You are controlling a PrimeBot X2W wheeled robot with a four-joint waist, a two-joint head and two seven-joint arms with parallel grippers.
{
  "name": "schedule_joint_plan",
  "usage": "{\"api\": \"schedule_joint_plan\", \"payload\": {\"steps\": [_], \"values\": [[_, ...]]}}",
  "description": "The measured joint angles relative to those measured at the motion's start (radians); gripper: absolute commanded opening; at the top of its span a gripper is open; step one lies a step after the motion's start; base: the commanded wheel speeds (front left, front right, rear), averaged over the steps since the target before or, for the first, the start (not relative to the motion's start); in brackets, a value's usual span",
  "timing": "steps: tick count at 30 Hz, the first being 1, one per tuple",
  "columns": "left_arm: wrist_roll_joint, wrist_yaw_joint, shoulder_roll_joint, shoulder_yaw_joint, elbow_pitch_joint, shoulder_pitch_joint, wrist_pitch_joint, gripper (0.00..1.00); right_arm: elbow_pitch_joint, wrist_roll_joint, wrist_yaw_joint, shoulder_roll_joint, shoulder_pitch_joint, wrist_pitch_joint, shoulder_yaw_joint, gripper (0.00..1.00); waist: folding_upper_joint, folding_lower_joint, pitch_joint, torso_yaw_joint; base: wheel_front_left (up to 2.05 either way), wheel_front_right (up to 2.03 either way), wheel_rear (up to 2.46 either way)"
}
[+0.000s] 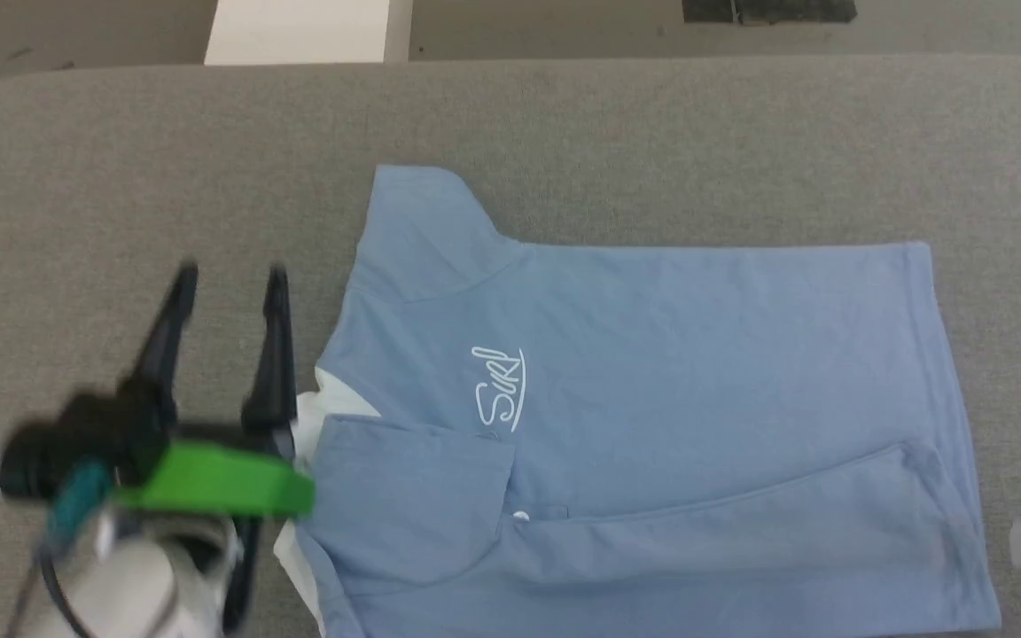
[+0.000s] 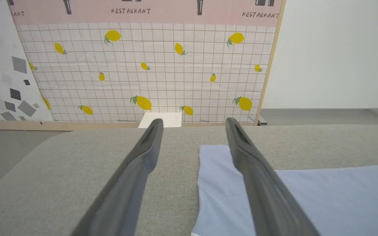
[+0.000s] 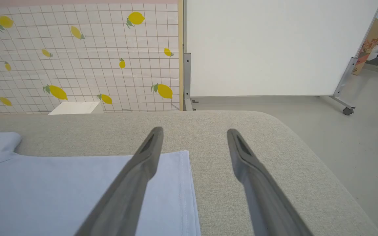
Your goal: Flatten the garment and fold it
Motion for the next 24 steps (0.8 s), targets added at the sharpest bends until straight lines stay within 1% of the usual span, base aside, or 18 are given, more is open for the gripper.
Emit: {"api": "schedule_joint_plan", "payload": {"steps": [2,4,7,9,12,15,19,24], "values": [[-0.003,-0.052,0.04,0.0,0.027,-0.115,0.078,1.0,-0.009,-0.001,0.0,0.0,-0.022,0.0,0.004,1.0,0.0,0.0,0.025,-0.001,0.0,0.0,0.0],[-0.034,-0.099,0.062,0.006,0.051,-0.226,0.16,1.0,-0.018,-0.002,0.0,0.0,-0.041,0.001,0.007,1.0,0.0,0.0,0.05,-0.002,0.0,0.0,0.0],[-0.067,-0.184,0.096,-0.002,0.11,-0.402,0.298,1.0,-0.032,-0.003,0.0,0.0,-0.071,0.003,0.014,1.0,0.0,0.0,0.094,-0.005,0.0,0.0,0.0],[-0.105,-0.246,0.108,-0.006,0.181,-0.53,0.393,1.0,-0.041,-0.003,0.0,0.0,-0.094,0.004,0.02,1.0,0.0,0.0001,0.131,-0.008,0.0,0.0,0.0],[-0.138,-0.313,0.115,-0.029,0.264,-0.657,0.494,1.0,-0.044,-0.002,0.0,0.0,-0.122,0.007,0.034,1.0,0.0,0.0001,0.181,-0.014,0.0,0.0,0.0],[-0.166,-0.36,0.115,-0.056,0.337,-0.729,0.594,1.0,-0.042,0.0,0.0,0.0,-0.142,0.007,0.046,1.0,0.0,0.0001,0.23,-0.024,0.0,0.0,0.0],[-0.198,-0.397,0.115,-0.093,0.405,-0.767,0.693,1.0,-0.032,0.002,0.0,0.0,-0.155,0.007,0.053,1.0,0.0,0.0001,0.287,-0.043,0.0,0.0,0.0],[-0.214,-0.417,0.115,-0.107,0.453,-0.775,0.732,1.0,-0.015,0.007,0.0,0.0,-0.16,0.005,0.058,1.0,0.0,0.0002,0.333,-0.076,0.0,0.0,0.0]]}}
